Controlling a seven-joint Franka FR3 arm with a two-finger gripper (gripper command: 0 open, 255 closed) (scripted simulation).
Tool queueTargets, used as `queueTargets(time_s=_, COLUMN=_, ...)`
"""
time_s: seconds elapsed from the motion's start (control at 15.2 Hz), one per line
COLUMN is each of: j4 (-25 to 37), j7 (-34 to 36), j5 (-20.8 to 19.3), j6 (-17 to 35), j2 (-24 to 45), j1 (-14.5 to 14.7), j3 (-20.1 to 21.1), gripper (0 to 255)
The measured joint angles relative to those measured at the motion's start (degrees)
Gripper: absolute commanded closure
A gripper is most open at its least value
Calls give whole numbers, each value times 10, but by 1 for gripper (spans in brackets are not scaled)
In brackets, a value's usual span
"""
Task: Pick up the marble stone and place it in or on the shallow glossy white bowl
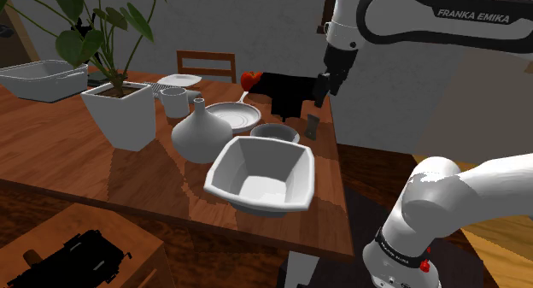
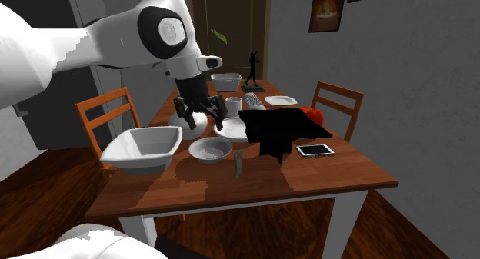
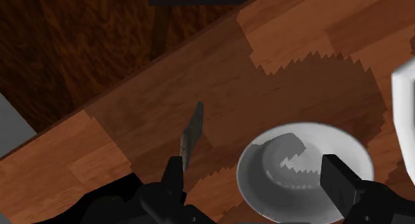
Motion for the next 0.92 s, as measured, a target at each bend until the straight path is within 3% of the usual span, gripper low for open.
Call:
queueTargets(time_s=0.13, j4=6, j7=-3, j5=1, j6=-2, j2=12, j1=-2, j3=-5, gripper=0)
queueTargets(time_s=0.66, j4=130, j7=-29, j5=27, j6=-46, j2=246, j1=-28, j3=-65, gripper=0)
queueTargets(time_s=0.92, j4=199, j7=-49, j5=44, j6=-189, j2=356, j1=-42, j3=-95, gripper=0)
